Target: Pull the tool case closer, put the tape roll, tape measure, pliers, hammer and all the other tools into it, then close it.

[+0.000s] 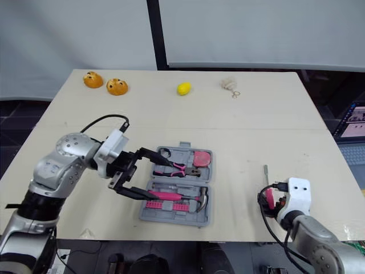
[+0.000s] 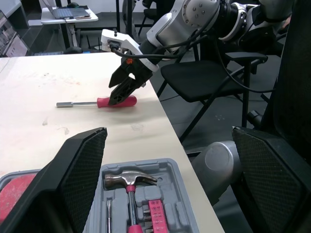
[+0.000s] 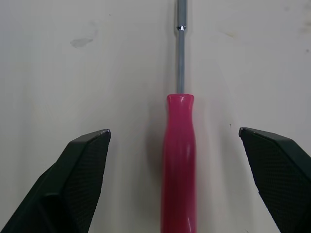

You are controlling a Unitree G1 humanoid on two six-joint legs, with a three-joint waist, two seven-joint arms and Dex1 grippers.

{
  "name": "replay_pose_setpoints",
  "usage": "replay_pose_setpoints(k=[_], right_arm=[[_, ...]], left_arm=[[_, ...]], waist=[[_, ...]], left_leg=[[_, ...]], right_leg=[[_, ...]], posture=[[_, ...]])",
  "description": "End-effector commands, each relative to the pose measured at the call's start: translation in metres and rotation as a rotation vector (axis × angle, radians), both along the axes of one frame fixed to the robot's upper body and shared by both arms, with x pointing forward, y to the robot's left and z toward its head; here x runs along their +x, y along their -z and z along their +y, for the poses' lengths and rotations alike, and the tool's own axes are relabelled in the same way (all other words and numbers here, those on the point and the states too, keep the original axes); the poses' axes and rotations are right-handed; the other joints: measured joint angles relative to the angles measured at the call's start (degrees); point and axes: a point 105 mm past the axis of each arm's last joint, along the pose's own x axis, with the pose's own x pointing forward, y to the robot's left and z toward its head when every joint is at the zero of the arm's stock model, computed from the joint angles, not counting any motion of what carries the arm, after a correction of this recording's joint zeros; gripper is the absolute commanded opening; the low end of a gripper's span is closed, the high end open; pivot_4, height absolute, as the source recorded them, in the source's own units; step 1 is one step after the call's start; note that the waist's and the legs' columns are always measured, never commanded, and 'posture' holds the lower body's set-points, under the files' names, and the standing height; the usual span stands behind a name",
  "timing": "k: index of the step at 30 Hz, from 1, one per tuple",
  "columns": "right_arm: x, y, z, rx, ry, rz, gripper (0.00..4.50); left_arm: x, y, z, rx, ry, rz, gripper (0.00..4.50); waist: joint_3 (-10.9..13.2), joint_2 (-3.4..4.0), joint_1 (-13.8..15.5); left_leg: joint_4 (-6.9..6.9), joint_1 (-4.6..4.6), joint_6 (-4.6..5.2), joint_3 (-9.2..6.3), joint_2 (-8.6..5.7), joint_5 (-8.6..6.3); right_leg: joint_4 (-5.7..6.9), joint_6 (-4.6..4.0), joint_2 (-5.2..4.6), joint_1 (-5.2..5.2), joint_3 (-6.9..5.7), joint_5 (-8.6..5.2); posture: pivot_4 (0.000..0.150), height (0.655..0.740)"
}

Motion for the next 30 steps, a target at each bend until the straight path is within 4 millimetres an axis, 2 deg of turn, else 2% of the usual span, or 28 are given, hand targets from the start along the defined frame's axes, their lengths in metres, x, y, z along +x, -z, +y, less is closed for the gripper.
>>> replay_pose_setpoints(k=[1, 7, 8, 10, 16, 19, 22, 25, 28, 30], right_arm=[[0.004, 0.002, -0.005, -0.016, 0.011, -0.002, 4.50], [0.014, 0.012, -0.009, -0.020, 0.014, 0.015, 4.50], [0.015, 0.013, -0.009, -0.021, 0.011, 0.017, 4.24], [0.018, 0.013, -0.008, -0.020, 0.001, 0.010, 3.65], [0.020, 0.009, 0.002, -0.016, -0.030, -0.008, 0.57], [0.020, 0.000, 0.008, -0.008, -0.039, -0.031, 0.58], [0.020, -0.016, 0.029, 0.067, -0.038, -0.077, 0.58], [0.017, -0.023, 0.071, 0.161, -0.088, -0.085, 0.58], [0.020, -0.023, 0.088, 0.181, -0.060, -0.074, 0.58], [0.023, -0.014, 0.095, 0.205, -0.019, -0.037, 0.58]], left_arm=[[0.000, -0.007, -0.003, -0.012, 0.015, -0.049, 4.40], [0.003, -0.009, -0.006, -0.021, 0.009, -0.063, 4.40], [0.003, -0.009, -0.006, -0.022, 0.006, -0.065, 4.47], [0.004, -0.009, -0.007, -0.023, 0.002, -0.070, 4.50], [0.007, -0.011, -0.007, -0.031, -0.016, -0.076, 4.50], [0.006, -0.010, -0.007, -0.030, -0.016, -0.076, 4.50], [0.004, -0.009, -0.005, -0.026, -0.015, -0.073, 4.50], [0.001, -0.006, -0.005, -0.017, -0.008, -0.068, 4.50], [-0.002, -0.001, -0.004, 0.000, 0.006, -0.069, 4.50], [-0.003, 0.002, -0.001, 0.015, 0.015, -0.073, 4.50]], waist=[[0.0, 0.00, 0.0], [0.0, 0.00, 0.0], [0.0, 0.00, -0.1], [0.0, 0.00, -0.1], [0.0, 0.00, 0.0], [0.0, 0.00, -0.1], [0.0, 0.01, -0.2], [0.0, 0.02, -0.6], [0.0, 0.02, -1.1], [0.0, 0.02, -1.3]], left_leg=[[0.00, 0.00, 0.00, 0.00, 0.00, 0.00], [0.01, 0.01, 0.00, 0.01, 0.00, 0.00], [0.02, 0.01, 0.00, 0.01, 0.00, 0.00], [0.04, 0.01, 0.00, 0.03, 0.00, 0.00], [-0.02, -0.01, -0.01, 0.00, 0.01, 0.00], [-0.01, -0.01, -0.01, 0.01, 0.00, 0.00], [-0.02, 0.00, -0.05, 0.00, 0.02, 0.02], [-0.04, 0.00, -0.13, -0.03, 0.05, 0.07], [-0.05, -0.03, -0.15, -0.09, 0.05, 0.08], [-0.03, -0.11, -0.13, -0.09, 0.03, 0.07]], right_leg=[[0.00, 0.00, 0.00, 0.00, 0.00, 0.00], [0.01, 0.00, 0.00, 0.01, 0.00, 0.00], [0.01, 0.00, 0.00, 0.01, 0.00, 0.00], [0.01, 0.02, 0.00, 0.01, 0.00, 0.02], [0.00, 0.02, 0.00, -0.01, -0.01, 0.01], [0.00, 0.02, -0.02, -0.02, -0.01, 0.02], [0.03, 0.02, -0.01, -0.04, -0.01, 0.02], [0.10, -0.03, 0.01, -0.08, -0.02, 0.02], [0.11, -0.06, 0.00, -0.10, -0.06, 0.01], [0.08, -0.05, -0.04, -0.14, -0.06, 0.02]], posture=[[0.150, 0.7400], [0.150, 0.7400], [0.150, 0.7400], [0.150, 0.7400], [0.150, 0.7400], [0.150, 0.7400], [0.150, 0.7400], [0.150, 0.7400], [0.150, 0.7400], [0.150, 0.7400]])
